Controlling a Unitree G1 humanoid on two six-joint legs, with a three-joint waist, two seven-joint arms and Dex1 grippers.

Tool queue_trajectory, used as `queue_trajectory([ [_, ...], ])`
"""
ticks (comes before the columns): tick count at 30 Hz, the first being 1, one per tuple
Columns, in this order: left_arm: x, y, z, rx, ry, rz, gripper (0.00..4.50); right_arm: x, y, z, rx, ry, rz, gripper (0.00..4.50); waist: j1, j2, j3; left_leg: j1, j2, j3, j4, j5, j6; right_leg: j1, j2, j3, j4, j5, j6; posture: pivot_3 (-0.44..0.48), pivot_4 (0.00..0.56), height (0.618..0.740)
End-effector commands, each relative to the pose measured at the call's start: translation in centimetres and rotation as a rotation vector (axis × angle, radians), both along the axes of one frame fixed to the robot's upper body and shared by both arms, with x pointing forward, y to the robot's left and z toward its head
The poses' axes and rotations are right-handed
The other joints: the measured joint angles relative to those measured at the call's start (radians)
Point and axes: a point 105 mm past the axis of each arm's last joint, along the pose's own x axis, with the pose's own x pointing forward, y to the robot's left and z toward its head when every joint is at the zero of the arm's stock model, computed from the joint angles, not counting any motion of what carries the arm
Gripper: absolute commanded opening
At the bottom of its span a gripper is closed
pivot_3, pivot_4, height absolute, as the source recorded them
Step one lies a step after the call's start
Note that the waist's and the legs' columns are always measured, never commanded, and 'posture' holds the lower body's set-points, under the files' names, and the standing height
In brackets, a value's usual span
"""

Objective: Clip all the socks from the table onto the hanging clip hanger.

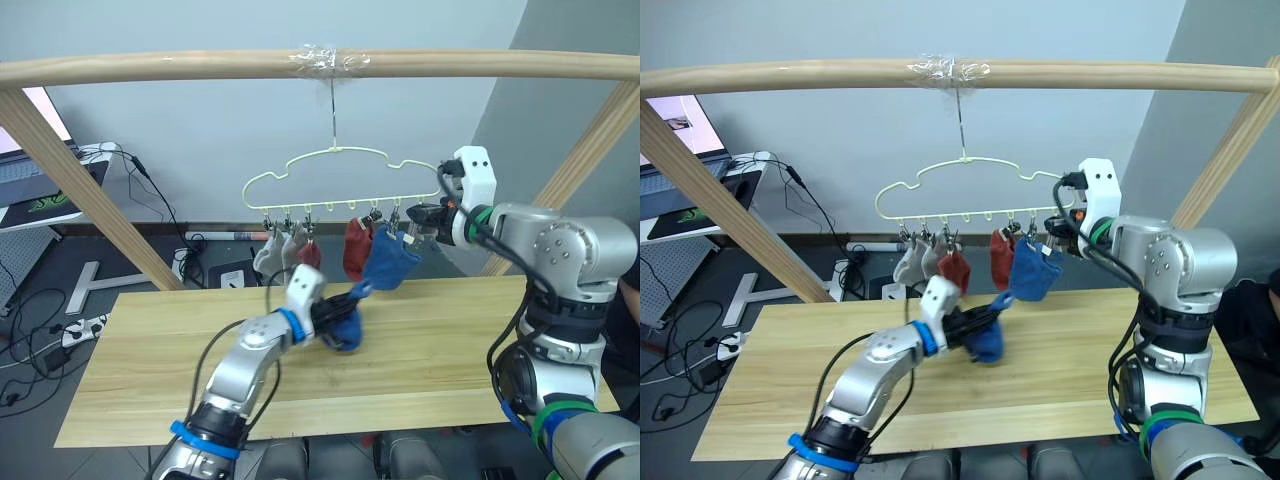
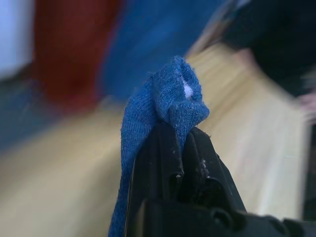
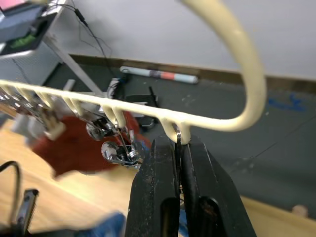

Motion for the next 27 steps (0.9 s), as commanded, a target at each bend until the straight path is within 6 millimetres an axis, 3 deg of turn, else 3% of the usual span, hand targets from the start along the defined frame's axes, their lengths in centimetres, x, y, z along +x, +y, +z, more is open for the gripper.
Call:
queue_trajectory([
  [1, -1.0, -2.1, 3.2, -0.061, -0.153, -0.089, 0.03, 0.2, -0.1, 1.5, 0.076, -0.025, -0.004, 0.0, -0.005, 0.0, 0.0, 0.0, 0.0, 0.0, 0.0, 0.0, 0.0, 0.0, 0.0, 0.0, 0.0, 0.0, 0.0, 0.078, 0.145, 0.74],
  [7, -0.4, -3.4, 4.9, -0.094, -0.256, -0.059, 0.03, 0.5, 0.0, 1.6, 0.128, -0.008, -0.022, 0.0, -0.008, 0.001, 0.002, 0.0, 0.0, 0.001, 0.0, 0.0, 0.001, 0.0, 0.0, 0.001, 0.0, 0.0, 0.0, 0.062, 0.157, 0.74],
  [19, 2.6, -2.8, 3.2, 0.021, -0.361, 0.087, 0.03, 0.5, -0.1, 1.7, 0.156, 0.015, -0.033, 0.0, -0.016, 0.001, 0.005, -0.001, 0.0, 0.001, 0.0, 0.001, 0.001, 0.0, 0.0, 0.001, -0.001, 0.0, 0.0, 0.054, 0.167, 0.74],
  [27, 3.6, -3.3, 3.8, 0.013, -0.406, 0.134, 0.03, 0.4, -0.1, 1.6, 0.168, 0.029, -0.034, 0.0, -0.02, 0.001, 0.008, -0.002, 0.0, 0.001, 0.0, 0.0, 0.001, 0.0, 0.0, 0.001, -0.004, 0.0, 0.0, 0.049, 0.168, 0.74],
])
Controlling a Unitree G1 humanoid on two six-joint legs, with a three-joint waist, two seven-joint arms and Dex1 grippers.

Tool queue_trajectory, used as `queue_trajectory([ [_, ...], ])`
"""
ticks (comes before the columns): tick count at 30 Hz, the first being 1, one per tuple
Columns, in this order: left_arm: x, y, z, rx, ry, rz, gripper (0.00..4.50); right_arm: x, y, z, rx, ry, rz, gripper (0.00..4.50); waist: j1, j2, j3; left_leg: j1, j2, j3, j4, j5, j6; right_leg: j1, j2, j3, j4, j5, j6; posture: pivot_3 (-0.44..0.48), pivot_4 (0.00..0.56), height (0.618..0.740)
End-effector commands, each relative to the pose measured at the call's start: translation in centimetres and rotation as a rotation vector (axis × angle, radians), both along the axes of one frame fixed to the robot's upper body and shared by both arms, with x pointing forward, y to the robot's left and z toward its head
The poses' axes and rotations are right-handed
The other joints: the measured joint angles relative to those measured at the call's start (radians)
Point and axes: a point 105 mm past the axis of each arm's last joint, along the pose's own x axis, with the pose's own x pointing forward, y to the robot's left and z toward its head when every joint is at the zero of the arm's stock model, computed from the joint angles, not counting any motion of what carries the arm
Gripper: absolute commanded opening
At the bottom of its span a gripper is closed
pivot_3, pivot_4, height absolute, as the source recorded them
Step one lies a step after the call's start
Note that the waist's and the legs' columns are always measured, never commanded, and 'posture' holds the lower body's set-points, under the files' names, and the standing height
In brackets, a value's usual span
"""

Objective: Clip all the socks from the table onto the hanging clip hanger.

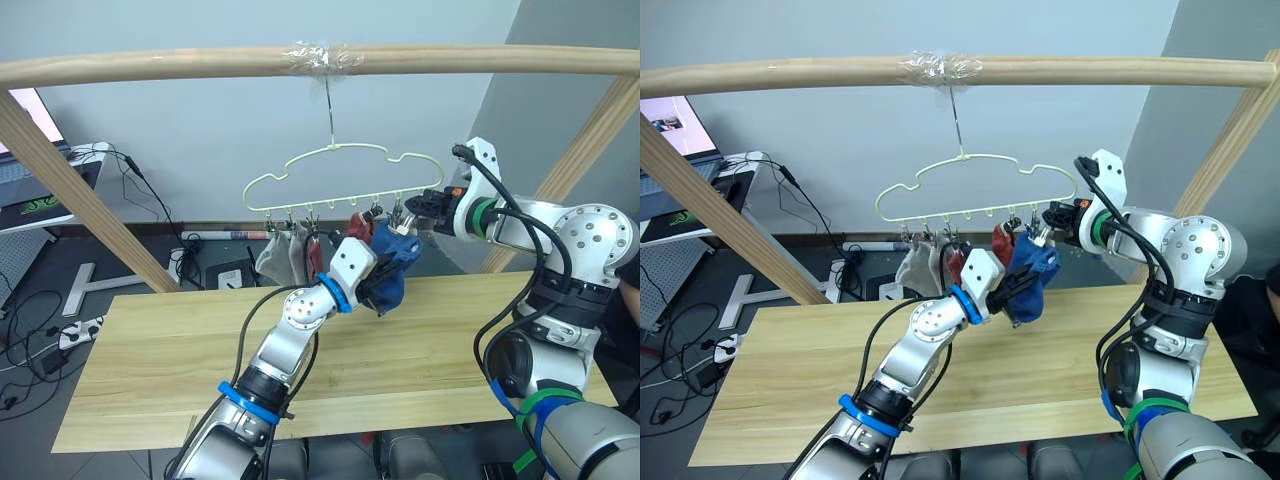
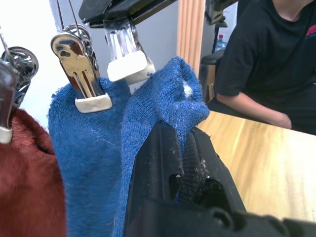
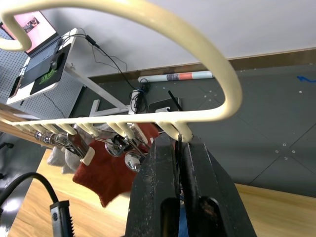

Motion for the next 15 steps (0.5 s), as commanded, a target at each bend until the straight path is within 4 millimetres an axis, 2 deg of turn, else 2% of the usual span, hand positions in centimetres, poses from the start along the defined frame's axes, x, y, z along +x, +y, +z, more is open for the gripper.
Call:
queue_trajectory([
  [1, 0.23, -0.5, 2.09, -0.046, -0.088, 0.02, 0.03, -0.26, 0.02, 1.18, 0.016, -0.033, 0.013, 0.0, -0.001, 0.0, 0.0, 0.0, 0.0, 0.0, 0.0, 0.0, 0.0, 0.0, 0.0, 0.0, 0.0, 0.0, 0.0, 0.049, 0.168, 0.74],
  [4, 0.34, -0.57, 2.65, -0.061, -0.113, 0.032, 0.03, -0.26, -0.12, 1.05, 0.019, -0.024, 0.006, 0.0, -0.001, 0.0, 0.0, 0.0, 0.0, 0.0, 0.0, 0.0, 0.0, 0.0, 0.0, 0.0, -0.001, 0.0, 0.0, 0.049, 0.168, 0.74],
  [8, 0.11, -0.66, 2.34, -0.052, -0.109, 0.021, 0.03, -0.22, -0.33, 1.1, 0.028, -0.016, 0.003, 0.0, -0.001, 0.0, 0.0, -0.001, 0.0, 0.0, 0.0, 0.0, 0.0, 0.0, 0.0, 0.0, -0.002, 0.0, 0.0, 0.049, 0.168, 0.74],
  [9, 0.07, -0.66, 2.29, -0.049, -0.109, 0.02, 0.0, -0.2, -0.37, 1.14, 0.035, -0.014, 0.003, 0.56, -0.002, 0.0, 0.0, -0.001, 0.0, 0.0, 0.0, 0.0, 0.0, 0.0, 0.0, 0.0, -0.002, 0.0, 0.0, 0.049, 0.168, 0.74],
  [11, 0.06, -0.64, 2.25, -0.045, -0.109, 0.02, 0.0, -0.18, -0.52, 1.21, 0.041, -0.012, 0.0, 1.11, -0.002, 0.0, 0.0, -0.001, 0.0, 0.0, 0.0, 0.0, 0.0, 0.0, 0.0, 0.0, -0.002, 0.0, 0.0, 0.049, 0.168, 0.74],
  [12, 0.07, -0.63, 2.25, -0.045, -0.109, 0.02, 0.0, -0.19, -0.56, 1.24, 0.042, -0.012, 0.0, 1.56, -0.002, 0.0, 0.0, -0.001, 0.0, 0.0, 0.0, 0.0, 0.0, 0.0, 0.0, 0.0, -0.002, 0.0, 0.0, 0.049, 0.168, 0.74],
  [15, 0.16, -0.63, 2.29, -0.043, -0.11, 0.024, 0.0, -0.19, -0.71, 1.29, 0.044, -0.009, -0.002, 2.57, -0.002, 0.0, 0.0, -0.001, 0.0, 0.0, 0.0, 0.0, 0.0, 0.0, 0.0, 0.0, -0.002, 0.0, 0.0, 0.05, 0.162, 0.74],
])
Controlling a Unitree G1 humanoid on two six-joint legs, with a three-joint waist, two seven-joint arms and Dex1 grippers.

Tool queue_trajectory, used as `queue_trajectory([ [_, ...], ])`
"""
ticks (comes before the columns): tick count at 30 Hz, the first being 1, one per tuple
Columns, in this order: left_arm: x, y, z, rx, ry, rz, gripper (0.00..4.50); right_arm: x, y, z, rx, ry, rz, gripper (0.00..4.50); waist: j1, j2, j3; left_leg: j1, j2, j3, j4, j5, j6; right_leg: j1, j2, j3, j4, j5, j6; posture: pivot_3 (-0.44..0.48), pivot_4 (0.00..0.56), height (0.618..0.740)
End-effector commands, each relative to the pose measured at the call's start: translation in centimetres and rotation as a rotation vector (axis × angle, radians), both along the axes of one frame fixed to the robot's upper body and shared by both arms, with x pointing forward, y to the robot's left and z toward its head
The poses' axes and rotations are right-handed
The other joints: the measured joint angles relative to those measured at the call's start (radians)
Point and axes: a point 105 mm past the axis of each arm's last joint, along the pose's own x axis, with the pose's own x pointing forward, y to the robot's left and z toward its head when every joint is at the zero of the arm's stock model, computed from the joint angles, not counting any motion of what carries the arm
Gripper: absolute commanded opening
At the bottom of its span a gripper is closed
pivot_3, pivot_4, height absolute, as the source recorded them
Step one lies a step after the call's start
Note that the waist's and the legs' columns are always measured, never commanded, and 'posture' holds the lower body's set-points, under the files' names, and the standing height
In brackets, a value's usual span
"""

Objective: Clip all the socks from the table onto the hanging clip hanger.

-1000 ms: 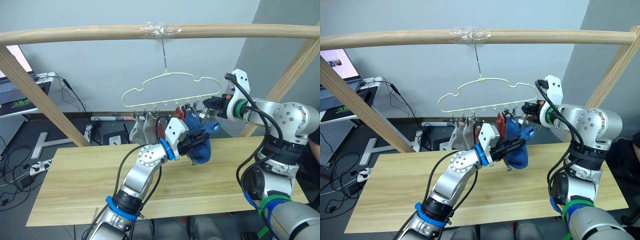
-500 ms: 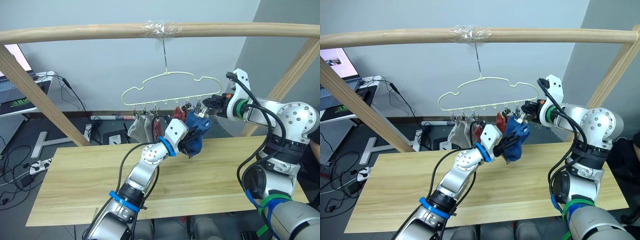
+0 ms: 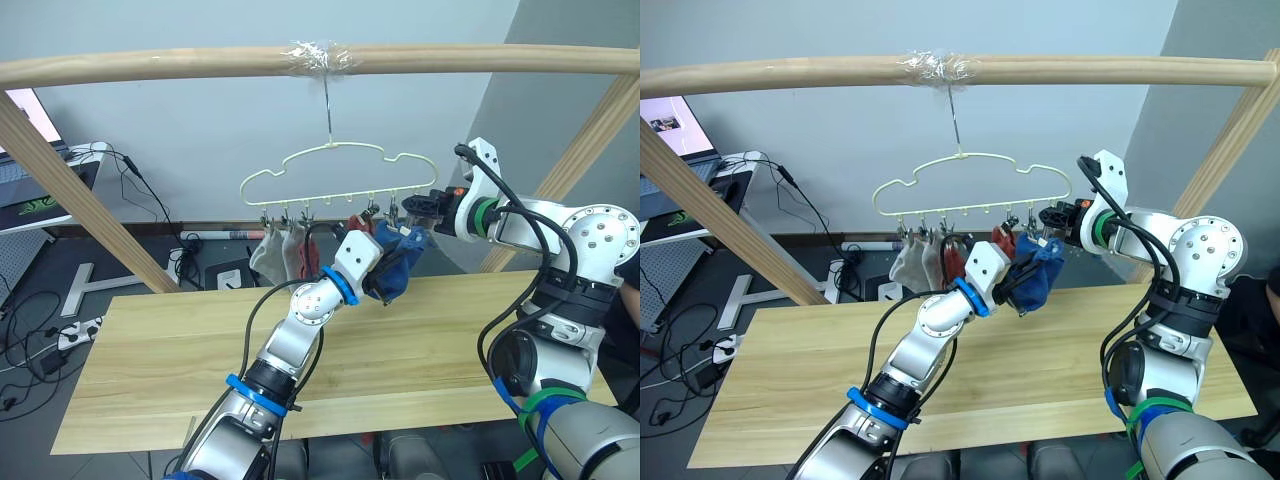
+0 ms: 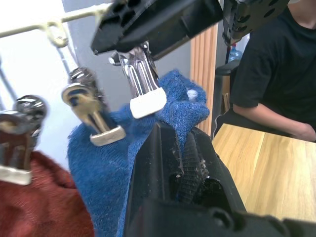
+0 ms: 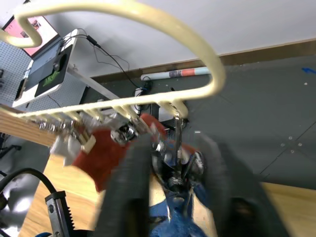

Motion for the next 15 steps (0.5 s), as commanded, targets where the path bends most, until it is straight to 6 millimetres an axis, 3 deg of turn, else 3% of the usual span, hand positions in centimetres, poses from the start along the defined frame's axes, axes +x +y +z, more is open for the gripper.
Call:
queue_trajectory([
  [1, -0.2, -0.3, 1.5, -0.023, -0.054, -0.014, 0.0, -0.2, -0.2, 1.5, 0.008, -0.046, 0.008, 2.89, 0.0, 0.0, 0.0, 0.0, 0.0, 0.0, 0.0, 0.0, 0.0, 0.0, 0.0, 0.0, 0.0, 0.0, 0.0, 0.05, 0.162, 0.74],
  [6, -0.4, -0.6, 1.5, -0.029, -0.04, -0.028, 0.0, -0.5, -0.4, 2.7, 0.034, -0.094, 0.021, 4.49, -0.001, 0.0, 0.0, 0.0, 0.0, 0.0, -0.001, 0.0, 0.0, 0.0, 0.0, 0.0, -0.001, 0.0, 0.0, 0.05, 0.162, 0.74],
  [10, -0.7, -1.4, 1.2, -0.062, 0.025, -0.061, 0.0, -2.1, -0.7, 4.1, -0.027, -0.222, 0.073, 4.49, 0.003, 0.001, 0.0, -0.001, 0.0, 0.0, -0.001, 0.0, 0.0, 0.0, 0.0, 0.0, -0.002, 0.0, 0.0, 0.053, 0.145, 0.74],
  [15, -1.0, -2.4, 0.9, -0.134, 0.167, -0.106, 1.37, -4.6, -2.0, 1.9, -0.328, -0.377, 0.067, 4.5, 0.01, 0.001, 0.0, -0.003, 0.0, -0.001, -0.002, -0.001, 0.001, 0.001, 0.0, -0.001, -0.009, 0.0, 0.001, 0.042, 0.134, 0.74],
])
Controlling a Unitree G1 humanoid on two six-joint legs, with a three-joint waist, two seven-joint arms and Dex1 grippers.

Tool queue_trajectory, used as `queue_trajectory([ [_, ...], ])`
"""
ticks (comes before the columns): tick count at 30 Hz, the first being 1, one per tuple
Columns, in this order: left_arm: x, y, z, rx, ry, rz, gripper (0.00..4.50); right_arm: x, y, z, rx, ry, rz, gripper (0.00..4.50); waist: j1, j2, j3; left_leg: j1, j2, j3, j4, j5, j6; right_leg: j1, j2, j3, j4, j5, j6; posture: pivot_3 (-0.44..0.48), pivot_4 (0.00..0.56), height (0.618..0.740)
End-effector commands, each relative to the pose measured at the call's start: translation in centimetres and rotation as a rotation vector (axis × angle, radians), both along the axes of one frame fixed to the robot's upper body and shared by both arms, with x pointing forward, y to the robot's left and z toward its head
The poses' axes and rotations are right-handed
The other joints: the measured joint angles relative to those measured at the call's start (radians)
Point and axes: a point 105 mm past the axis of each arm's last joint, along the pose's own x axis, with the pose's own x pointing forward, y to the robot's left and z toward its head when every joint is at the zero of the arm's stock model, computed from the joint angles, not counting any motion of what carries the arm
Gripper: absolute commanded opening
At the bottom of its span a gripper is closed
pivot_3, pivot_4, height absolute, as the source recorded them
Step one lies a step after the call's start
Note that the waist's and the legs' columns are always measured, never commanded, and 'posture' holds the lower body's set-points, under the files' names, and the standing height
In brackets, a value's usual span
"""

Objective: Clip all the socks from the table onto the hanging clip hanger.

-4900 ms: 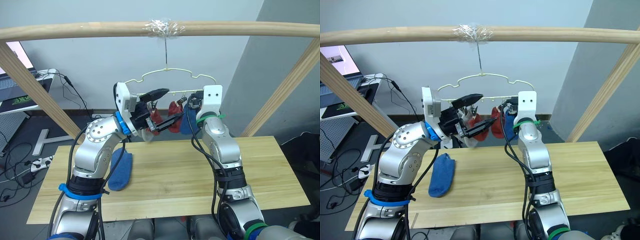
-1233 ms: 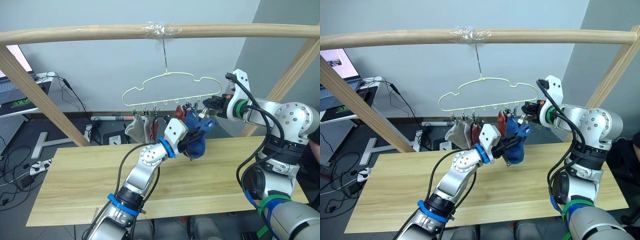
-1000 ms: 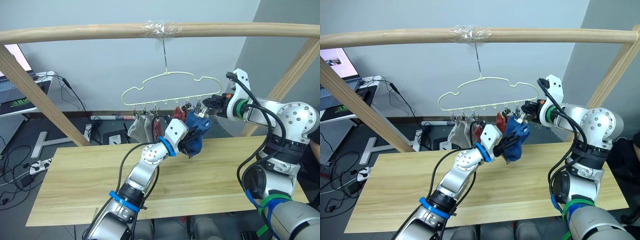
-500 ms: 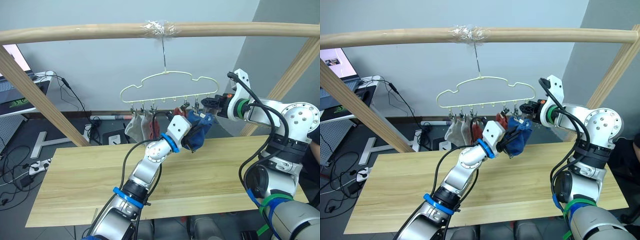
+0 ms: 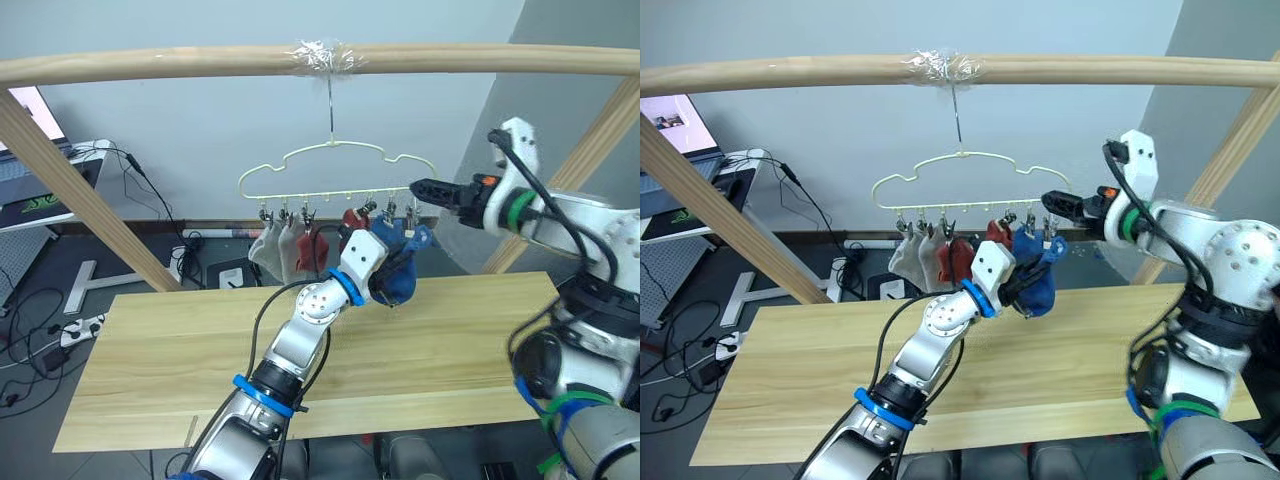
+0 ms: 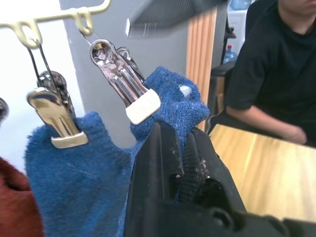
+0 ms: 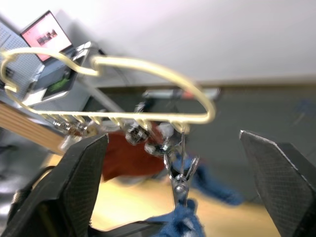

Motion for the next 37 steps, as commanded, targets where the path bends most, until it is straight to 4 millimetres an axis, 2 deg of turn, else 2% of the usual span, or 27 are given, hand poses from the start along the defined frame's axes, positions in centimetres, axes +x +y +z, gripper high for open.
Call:
queue_trajectory([
  [1, -0.3, -0.5, 1.0, -0.054, 0.042, -0.035, 1.57, -1.7, 0.2, -0.9, -0.139, -0.132, 0.013, 4.5, 0.001, 0.0, 0.0, 0.0, 0.0, 0.0, 0.0, 0.0, 0.0, 0.0, 0.0, 0.0, -0.001, 0.0, 0.0, 0.042, 0.134, 0.74],
  [5, 0.2, 0.9, -0.2, 0.001, 0.076, -0.019, 2.73, -3.2, -0.4, -3.4, -0.208, -0.166, -0.021, 4.5, -0.013, 0.0, 0.0, 0.0, 0.0, 0.002, 0.0, 0.0, 0.0, 0.0, 0.0, 0.001, 0.0, 0.0, 0.001, 0.037, 0.131, 0.74],
  [8, 0.6, 3.4, -1.0, 0.091, 0.044, -0.016, 3.57, -4.4, -1.1, -5.1, -0.276, -0.182, -0.035, 4.5, -0.015, 0.0, 0.0, 0.001, 0.0, 0.001, 0.0, 0.0, 0.0, 0.0, 0.001, 0.001, 0.0, -0.001, 0.003, 0.041, 0.13, 0.74],
  [11, 1.4, 8.0, -1.7, 0.164, 0.073, 0.01, 4.43, -5.9, -2.3, -6.9, -0.372, -0.188, -0.037, 4.5, -0.016, 0.0, 0.0, 0.002, 0.0, 0.001, 0.001, 0.001, 0.0, 0.0, 0.001, 0.002, 0.0, -0.002, 0.005, 0.051, 0.129, 0.74],
  [14, 2.5, 14.0, -2.6, 0.252, 0.14, 0.09, 4.48, -7.3, -3.4, -8.3, -0.448, -0.199, -0.019, 4.5, -0.015, -0.001, 0.0, 0.002, 0.001, 0.002, 0.001, 0.001, 0.0, 0.0, 0.001, 0.002, 0.0, -0.002, 0.006, 0.058, 0.13, 0.74],
  [19, 2.9, 24.1, -2.5, 0.343, 0.269, 0.231, 4.48, -9.5, -6.2, -10.1, -0.53, -0.203, -0.016, 4.5, -0.014, -0.002, 0.0, 0.002, 0.001, 0.002, 0.001, 0.001, 0.0, 0.001, 0.001, 0.002, -0.001, -0.002, 0.007, 0.084, 0.131, 0.74],
  [21, 2.6, 26.6, -2.0, 0.349, 0.305, 0.263, 4.48, -10.1, -6.9, -10.3, -0.532, -0.214, -0.019, 4.5, -0.011, -0.003, 0.0, 0.002, 0.001, 0.003, 0.001, 0.001, 0.0, 0.001, 0.0, 0.002, -0.001, -0.002, 0.007, 0.097, 0.131, 0.74],
  [25, 2.2, 32.0, -1.4, 0.48, 0.277, 0.4, 4.48, -11.5, -8.1, -10.4, -0.51, -0.216, -0.033, 4.5, -0.006, -0.004, 0.0, 0.002, 0.001, 0.003, 0.001, 0.001, 0.0, 0.001, 0.0, 0.002, 0.0, -0.002, 0.007, 0.107, 0.127, 0.74],
  [27, 2.0, 33.8, -1.0, 0.477, 0.282, 0.448, 4.48, -11.7, -8.7, -10.3, -0.499, -0.213, -0.064, 4.5, -0.003, -0.005, -0.001, 0.003, 0.001, 0.002, 0.001, 0.001, 0.0, 0.001, 0.0, 0.001, 0.0, -0.002, 0.006, 0.108, 0.127, 0.74],
  [29, 1.9, 34.4, -0.5, 0.424, 0.291, 0.465, 4.48, -11.5, -9.1, -9.9, -0.489, -0.228, -0.087, 4.5, 0.0, -0.005, -0.001, 0.003, 0.001, 0.003, 0.001, 0.001, 0.0, 0.001, 0.0, 0.002, 0.0, -0.002, 0.006, 0.114, 0.121, 0.74],
  [37, 1.4, 32.6, -1.0, 0.378, 0.301, 0.422, 4.48, -10.3, -9.0, -9.1, -0.471, -0.271, -0.082, 4.5, 0.016, -0.008, -0.004, 0.003, 0.002, 0.004, 0.002, 0.001, 0.0, 0.002, 0.0, 0.002, 0.001, 0.0, 0.004, 0.128, 0.102, 0.74],
])
